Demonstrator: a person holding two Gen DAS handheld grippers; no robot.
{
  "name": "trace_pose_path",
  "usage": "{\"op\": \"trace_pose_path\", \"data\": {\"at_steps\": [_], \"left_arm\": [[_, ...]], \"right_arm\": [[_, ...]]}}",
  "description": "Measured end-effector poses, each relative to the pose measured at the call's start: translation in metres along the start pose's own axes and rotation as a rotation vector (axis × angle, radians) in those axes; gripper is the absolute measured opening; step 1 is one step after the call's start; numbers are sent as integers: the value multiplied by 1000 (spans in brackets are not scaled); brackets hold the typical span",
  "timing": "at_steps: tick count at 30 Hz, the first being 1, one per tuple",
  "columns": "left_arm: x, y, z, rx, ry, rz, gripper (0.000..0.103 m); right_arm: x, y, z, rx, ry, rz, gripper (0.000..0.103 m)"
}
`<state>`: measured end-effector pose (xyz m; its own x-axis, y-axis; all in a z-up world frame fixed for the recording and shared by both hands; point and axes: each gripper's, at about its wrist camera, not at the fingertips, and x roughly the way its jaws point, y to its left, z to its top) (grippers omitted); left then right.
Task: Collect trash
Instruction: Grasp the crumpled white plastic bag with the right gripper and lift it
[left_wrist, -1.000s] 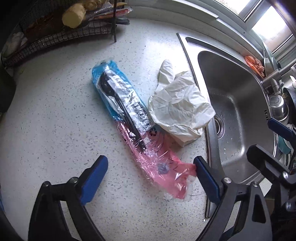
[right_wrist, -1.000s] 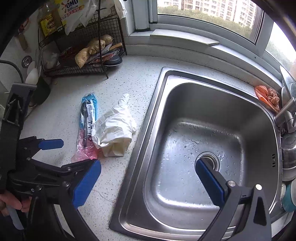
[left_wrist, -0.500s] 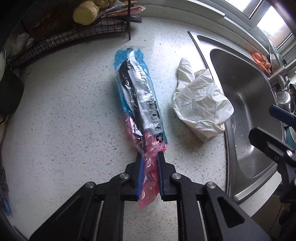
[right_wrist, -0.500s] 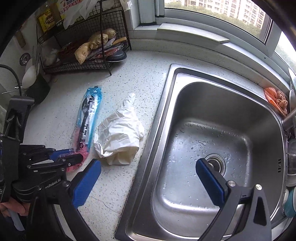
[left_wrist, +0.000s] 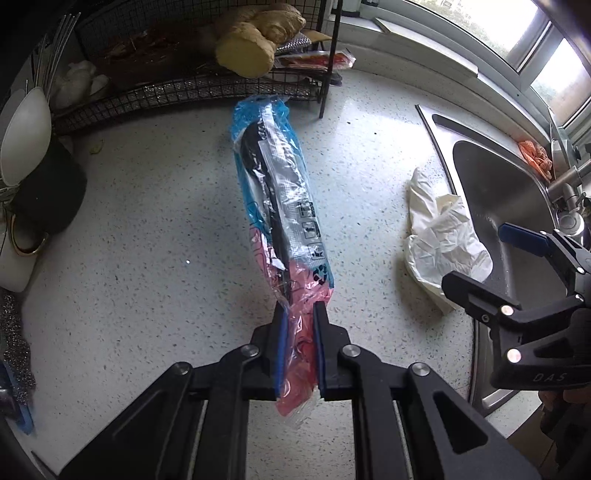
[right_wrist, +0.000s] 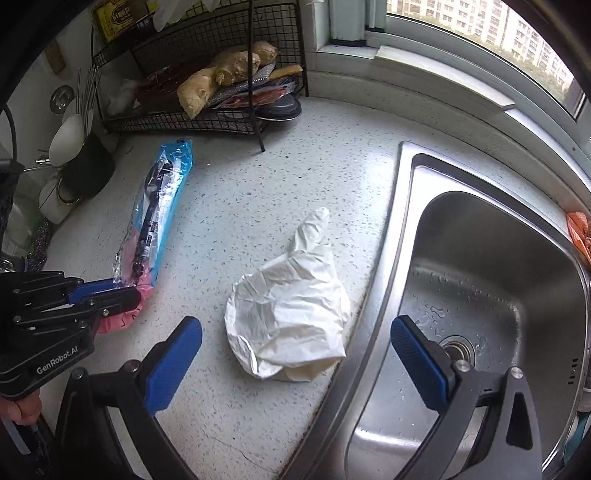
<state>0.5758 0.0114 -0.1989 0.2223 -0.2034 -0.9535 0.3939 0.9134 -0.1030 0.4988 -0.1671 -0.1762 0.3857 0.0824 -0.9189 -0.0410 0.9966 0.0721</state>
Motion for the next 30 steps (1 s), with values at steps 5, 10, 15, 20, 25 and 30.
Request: {"op": "trace_pose_path", "data": {"at_steps": [5, 10, 15, 20, 25, 30], "left_arm": [[14, 9, 10, -3, 12, 25, 11], [25, 17, 8, -11, 27, 36, 12], [25, 20, 4, -23, 25, 38, 12], [15, 11, -6, -32, -3, 60, 12], [-3, -2, -22, -46, -20, 57, 12], [-32, -25, -43, -30, -73, 61, 12]], "right_arm": [[27, 12, 9, -65, 43, 0, 98], [46, 18, 12, -102, 78, -6, 63], [42, 21, 6, -146, 52, -35, 27], [34, 28, -6, -167, 39, -14, 10], [6, 23, -27, -141, -4, 17, 8], [-37, 16, -47, -82, -54, 46, 8]]}}
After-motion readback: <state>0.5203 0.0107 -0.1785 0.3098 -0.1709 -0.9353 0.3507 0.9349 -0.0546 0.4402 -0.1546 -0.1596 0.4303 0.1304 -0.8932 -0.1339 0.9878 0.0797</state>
